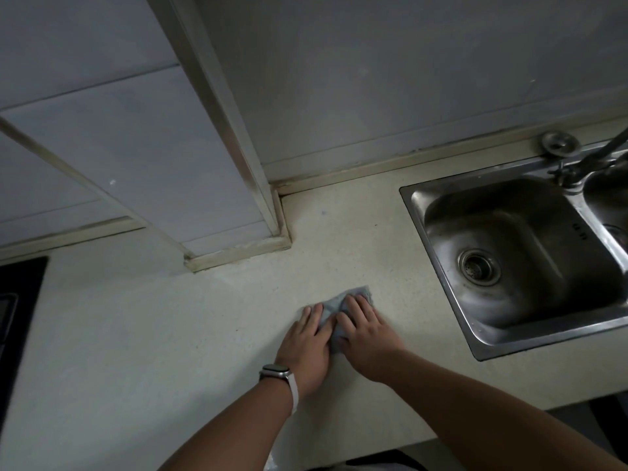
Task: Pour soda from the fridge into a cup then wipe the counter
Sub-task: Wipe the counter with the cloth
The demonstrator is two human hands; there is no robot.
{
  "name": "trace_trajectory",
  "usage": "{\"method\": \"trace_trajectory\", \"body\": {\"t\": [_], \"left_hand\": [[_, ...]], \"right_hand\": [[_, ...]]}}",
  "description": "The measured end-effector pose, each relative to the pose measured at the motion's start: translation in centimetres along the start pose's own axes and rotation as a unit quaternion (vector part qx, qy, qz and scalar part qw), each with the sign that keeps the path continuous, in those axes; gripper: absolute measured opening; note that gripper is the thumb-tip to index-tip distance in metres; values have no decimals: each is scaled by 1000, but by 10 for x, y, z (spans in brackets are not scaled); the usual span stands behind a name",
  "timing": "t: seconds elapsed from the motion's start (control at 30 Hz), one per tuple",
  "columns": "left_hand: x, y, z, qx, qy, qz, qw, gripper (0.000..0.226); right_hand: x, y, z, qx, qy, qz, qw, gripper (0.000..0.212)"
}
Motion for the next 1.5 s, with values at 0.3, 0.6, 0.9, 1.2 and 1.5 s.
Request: {"method": "trace_trajectory", "body": {"t": [0.3, 0.6, 0.9, 1.2, 1.5], "left_hand": [[-15, 19, -20, -4, 2, 8, 1000, 56], [-31, 43, -40, -1, 4, 14, 1000, 57], [-46, 63, -61, 22, -3, 6, 1000, 57], [-63, 75, -71, 40, -8, 4, 999, 57], [-102, 80, -62, 34, 14, 20, 999, 60]], "right_hand": [[4, 15, -26, -8, -9, -19, 1000, 58], [7, 27, -60, -18, -7, -21, 1000, 75], [11, 49, -89, -11, -6, -19, 1000, 71], [8, 58, -109, -17, -15, -6, 1000, 57], [-27, 66, -135, -52, -9, 36, 998, 61]]}}
Point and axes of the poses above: each hand's wrist, its own z-axis away from the middle knuckle, its own y-axis out of the back of the hand, x = y × z, the point moved 10 cm from there along -z, towards the middle knuckle, and after that the axes turned 11 degrees about -x, right-handed, at the moved point
